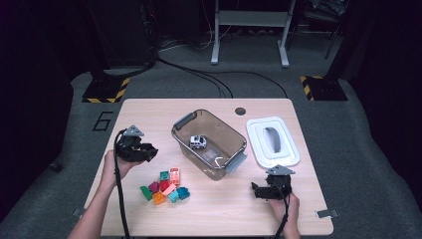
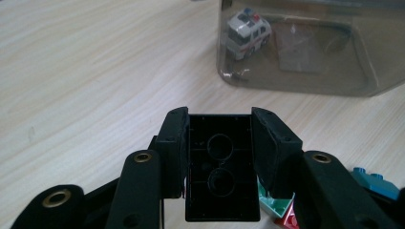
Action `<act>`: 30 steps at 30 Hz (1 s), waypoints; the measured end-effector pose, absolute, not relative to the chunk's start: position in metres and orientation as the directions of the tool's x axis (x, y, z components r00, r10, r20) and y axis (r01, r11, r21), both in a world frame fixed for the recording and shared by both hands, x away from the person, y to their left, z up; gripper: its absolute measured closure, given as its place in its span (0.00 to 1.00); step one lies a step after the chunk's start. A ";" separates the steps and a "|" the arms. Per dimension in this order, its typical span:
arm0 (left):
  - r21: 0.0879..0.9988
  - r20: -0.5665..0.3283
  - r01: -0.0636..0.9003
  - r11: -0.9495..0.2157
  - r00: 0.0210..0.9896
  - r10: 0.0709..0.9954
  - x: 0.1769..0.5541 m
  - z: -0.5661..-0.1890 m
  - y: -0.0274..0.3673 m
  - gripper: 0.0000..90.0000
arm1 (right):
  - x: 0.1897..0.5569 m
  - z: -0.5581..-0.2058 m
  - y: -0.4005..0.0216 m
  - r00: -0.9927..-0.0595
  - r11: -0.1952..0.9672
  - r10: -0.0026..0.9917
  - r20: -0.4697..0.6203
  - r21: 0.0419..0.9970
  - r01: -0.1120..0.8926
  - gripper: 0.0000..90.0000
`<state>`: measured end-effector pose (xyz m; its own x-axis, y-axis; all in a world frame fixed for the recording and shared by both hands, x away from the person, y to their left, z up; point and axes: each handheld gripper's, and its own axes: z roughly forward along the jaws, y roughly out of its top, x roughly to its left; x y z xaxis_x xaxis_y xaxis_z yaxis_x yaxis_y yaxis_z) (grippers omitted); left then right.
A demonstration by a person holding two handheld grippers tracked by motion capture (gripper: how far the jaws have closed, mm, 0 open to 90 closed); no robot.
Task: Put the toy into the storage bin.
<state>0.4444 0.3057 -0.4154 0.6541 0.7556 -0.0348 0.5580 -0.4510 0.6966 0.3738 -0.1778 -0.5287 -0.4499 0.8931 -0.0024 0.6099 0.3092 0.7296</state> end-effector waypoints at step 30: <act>0.751 0.041 0.464 -0.471 0.678 0.734 0.490 -0.342 0.259 0.66 | 0.374 -0.529 -0.178 -0.449 0.309 0.894 -0.003 0.730 0.610 0.08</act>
